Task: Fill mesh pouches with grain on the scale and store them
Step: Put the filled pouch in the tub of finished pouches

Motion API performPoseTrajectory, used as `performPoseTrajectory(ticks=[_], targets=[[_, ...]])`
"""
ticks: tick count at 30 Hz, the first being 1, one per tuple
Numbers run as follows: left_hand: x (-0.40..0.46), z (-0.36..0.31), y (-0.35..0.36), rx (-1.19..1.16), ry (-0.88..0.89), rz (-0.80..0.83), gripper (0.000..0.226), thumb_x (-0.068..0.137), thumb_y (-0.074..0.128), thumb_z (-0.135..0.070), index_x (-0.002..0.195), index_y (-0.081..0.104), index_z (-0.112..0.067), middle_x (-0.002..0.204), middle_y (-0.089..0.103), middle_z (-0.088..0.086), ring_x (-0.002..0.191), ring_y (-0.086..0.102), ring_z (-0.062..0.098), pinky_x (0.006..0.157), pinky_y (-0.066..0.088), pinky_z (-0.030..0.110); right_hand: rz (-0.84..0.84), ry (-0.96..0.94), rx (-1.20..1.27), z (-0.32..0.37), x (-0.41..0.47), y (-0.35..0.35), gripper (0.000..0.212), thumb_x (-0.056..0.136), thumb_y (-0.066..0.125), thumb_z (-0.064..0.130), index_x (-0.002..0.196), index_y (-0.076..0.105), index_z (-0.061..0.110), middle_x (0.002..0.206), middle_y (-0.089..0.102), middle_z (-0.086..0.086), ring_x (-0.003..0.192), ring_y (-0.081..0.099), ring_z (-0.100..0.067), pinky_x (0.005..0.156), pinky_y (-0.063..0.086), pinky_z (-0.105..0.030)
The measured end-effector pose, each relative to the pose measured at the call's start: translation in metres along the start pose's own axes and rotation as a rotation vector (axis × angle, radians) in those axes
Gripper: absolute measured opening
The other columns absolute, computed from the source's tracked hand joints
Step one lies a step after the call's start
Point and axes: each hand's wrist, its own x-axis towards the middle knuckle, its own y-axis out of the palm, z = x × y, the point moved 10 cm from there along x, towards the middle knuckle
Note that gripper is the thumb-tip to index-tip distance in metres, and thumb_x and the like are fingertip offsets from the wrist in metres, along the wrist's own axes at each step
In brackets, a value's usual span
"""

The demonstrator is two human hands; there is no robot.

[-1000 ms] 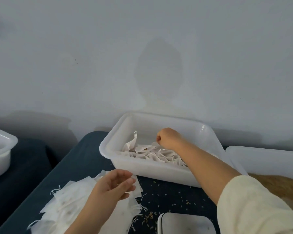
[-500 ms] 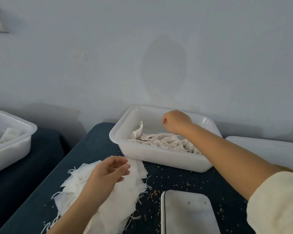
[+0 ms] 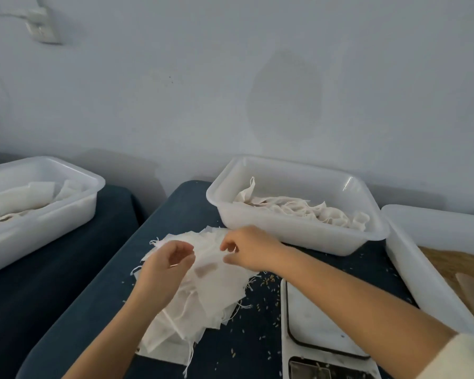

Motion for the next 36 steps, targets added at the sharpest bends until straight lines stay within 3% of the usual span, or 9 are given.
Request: performPoseTrajectory(ticks=[4, 7, 12, 15, 19, 27, 30, 32, 36], targets=[[-0.002, -0.001, 0.013, 0.448, 0.162, 0.138, 0.037, 0.091, 0.058, -0.029, 0.127, 0.052, -0.023, 0.13, 0.051, -0.011, 0.12, 0.046, 0.009, 0.097, 0.032, 0.019, 0.049, -0.017, -0.014, 0.008, 0.015, 0.041, 0.056, 0.087, 0.059, 0.047, 0.136, 0.05, 0.023, 0.139, 0.048, -0.002, 0.126, 0.046, -0.021, 0.101, 0.037, -0.033], [0.0, 0.007, 0.023, 0.54, 0.142, 0.198, 0.046, 0.092, 0.053, -0.037, 0.135, 0.045, -0.023, 0.138, 0.045, -0.01, 0.126, 0.04, 0.01, 0.099, 0.027, 0.02, 0.038, -0.019, 0.07, 0.007, 0.023, 0.046, 0.061, 0.082, 0.066, 0.05, 0.135, 0.051, 0.024, 0.13, 0.051, 0.0, 0.116, 0.05, -0.018, 0.093, 0.038, -0.027], [0.006, 0.009, 0.02, 0.509, 0.158, 0.142, 0.044, 0.088, 0.06, -0.033, 0.13, 0.05, -0.026, 0.127, 0.054, -0.009, 0.117, 0.045, 0.012, 0.09, 0.032, 0.021, -0.045, -0.058, 0.139, 0.008, 0.029, 0.032, 0.025, 0.08, 0.074, 0.034, 0.101, 0.066, 0.023, 0.093, 0.054, 0.011, 0.08, 0.049, -0.007, 0.064, 0.034, -0.013], [0.009, 0.009, 0.021, 0.498, 0.163, 0.136, 0.041, 0.086, 0.063, -0.03, 0.125, 0.053, -0.026, 0.121, 0.056, -0.008, 0.111, 0.047, 0.012, 0.086, 0.034, 0.021, -0.04, -0.023, 0.293, 0.005, 0.028, 0.03, 0.012, 0.082, 0.072, 0.027, 0.09, 0.063, 0.025, 0.09, 0.059, 0.01, 0.081, 0.053, -0.007, 0.075, 0.043, -0.02], [0.01, 0.01, 0.02, 0.483, 0.148, 0.137, 0.038, 0.086, 0.063, -0.029, 0.123, 0.055, -0.026, 0.119, 0.057, -0.008, 0.109, 0.049, 0.013, 0.09, 0.039, 0.025, -0.136, 0.044, 0.333, -0.004, 0.016, 0.017, 0.028, 0.081, 0.072, 0.032, 0.106, 0.059, 0.025, 0.094, 0.056, 0.008, 0.085, 0.054, -0.009, 0.082, 0.046, -0.027], [0.008, 0.002, 0.012, 0.315, 0.171, 0.056, 0.017, 0.084, 0.067, -0.021, 0.072, 0.056, -0.027, 0.075, 0.06, -0.01, 0.069, 0.053, 0.006, 0.059, 0.038, 0.014, 0.058, 0.226, 0.542, -0.024, -0.01, 0.046, 0.063, 0.079, 0.074, 0.037, 0.133, 0.046, 0.025, 0.107, 0.053, 0.006, 0.09, 0.056, -0.009, 0.065, 0.043, -0.016], [0.01, 0.009, 0.01, 0.149, 0.047, 0.064, 0.013, 0.083, 0.07, -0.02, 0.075, 0.059, -0.019, 0.074, 0.064, -0.006, 0.069, 0.06, 0.012, 0.062, 0.048, 0.019, 0.056, 0.262, 0.619, -0.031, -0.011, 0.048, 0.023, 0.081, 0.074, 0.031, 0.098, 0.062, 0.021, 0.085, 0.055, 0.012, 0.076, 0.052, -0.008, 0.056, 0.037, -0.013], [0.008, 0.015, 0.011, -0.021, -0.049, 0.087, 0.011, 0.082, 0.071, -0.016, 0.08, 0.061, -0.012, 0.073, 0.069, 0.0, 0.067, 0.066, 0.017, 0.063, 0.056, 0.026, 0.096, 0.266, 0.702, -0.031, -0.014, 0.051, 0.024, 0.082, 0.072, 0.026, 0.065, 0.057, 0.021, 0.066, 0.054, 0.012, 0.065, 0.049, -0.009, 0.055, 0.037, -0.016], [0.004, 0.022, 0.011, -0.246, -0.172, 0.094, 0.009, 0.087, 0.066, -0.015, 0.086, 0.066, -0.006, 0.072, 0.072, 0.002, 0.06, 0.068, 0.014, 0.054, 0.054, 0.019, 0.172, 0.31, 0.938, -0.028, -0.021, 0.055, 0.006, 0.086, 0.068, 0.019, 0.083, 0.065, 0.014, 0.086, 0.067, 0.0, 0.068, 0.059, -0.008, 0.058, 0.046, -0.018]])
